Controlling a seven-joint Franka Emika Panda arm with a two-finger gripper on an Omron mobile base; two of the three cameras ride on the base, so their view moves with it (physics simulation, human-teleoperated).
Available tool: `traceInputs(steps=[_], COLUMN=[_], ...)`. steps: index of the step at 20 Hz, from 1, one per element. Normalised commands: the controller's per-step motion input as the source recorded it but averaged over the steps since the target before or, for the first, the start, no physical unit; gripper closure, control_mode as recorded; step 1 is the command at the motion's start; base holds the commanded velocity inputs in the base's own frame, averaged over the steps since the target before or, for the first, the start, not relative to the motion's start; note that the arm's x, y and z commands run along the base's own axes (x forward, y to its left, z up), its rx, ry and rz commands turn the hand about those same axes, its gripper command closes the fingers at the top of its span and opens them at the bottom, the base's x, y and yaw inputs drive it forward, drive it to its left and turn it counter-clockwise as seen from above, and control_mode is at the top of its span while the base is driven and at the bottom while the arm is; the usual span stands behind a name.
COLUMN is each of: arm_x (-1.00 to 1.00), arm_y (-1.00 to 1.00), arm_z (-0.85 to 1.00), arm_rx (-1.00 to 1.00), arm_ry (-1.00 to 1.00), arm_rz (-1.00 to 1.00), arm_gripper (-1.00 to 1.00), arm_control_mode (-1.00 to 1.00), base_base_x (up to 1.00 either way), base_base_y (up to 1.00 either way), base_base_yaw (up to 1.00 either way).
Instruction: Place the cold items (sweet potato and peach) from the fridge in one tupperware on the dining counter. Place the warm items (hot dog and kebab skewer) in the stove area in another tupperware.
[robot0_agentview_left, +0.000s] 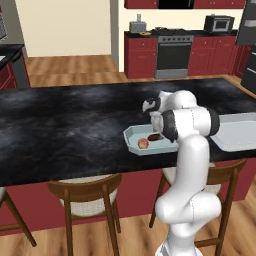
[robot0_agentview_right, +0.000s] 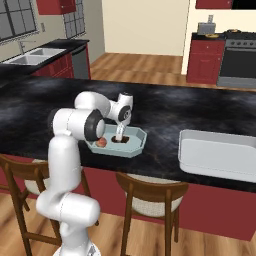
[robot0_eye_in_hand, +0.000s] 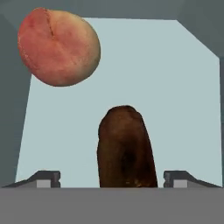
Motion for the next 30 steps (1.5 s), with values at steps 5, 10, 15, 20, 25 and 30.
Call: traceInputs(steps=[5, 10, 15, 20, 25, 30], arm_x=[-0.63, -0.82, -0.72, -0.83, -1.00, -1.00], arm_y=[0.03, 0.28, 0.60, 0.52, 0.07, 0.00], arm_z=[0.44, 0.40, 0.48, 0.56, 0.74, 0.90], arm_rx=[0.00, 0.00, 0.00, 0.04, 0.21, 0.10], arm_ry=[-0.18, -0.02, -0.07, -0.01, 0.00, -0.07], arm_rz=[-0.06, -0.33, -0.48, -0.48, -0.32, -0.17], arm_gripper=[-1.00, -1.00, -1.00, -1.00, -1.00, -1.00], arm_control_mode=[-1.00, -1.00, -1.00, -1.00, -1.00, -1.00], base_base_x=[0.00, 0.00, 0.00, 0.00, 0.00, 0.00], base_base_y=[0.00, 0.00, 0.00, 0.00, 0.00, 0.00], base_base_yaw=[0.00, 0.00, 0.00, 0.00, 0.00, 0.00])
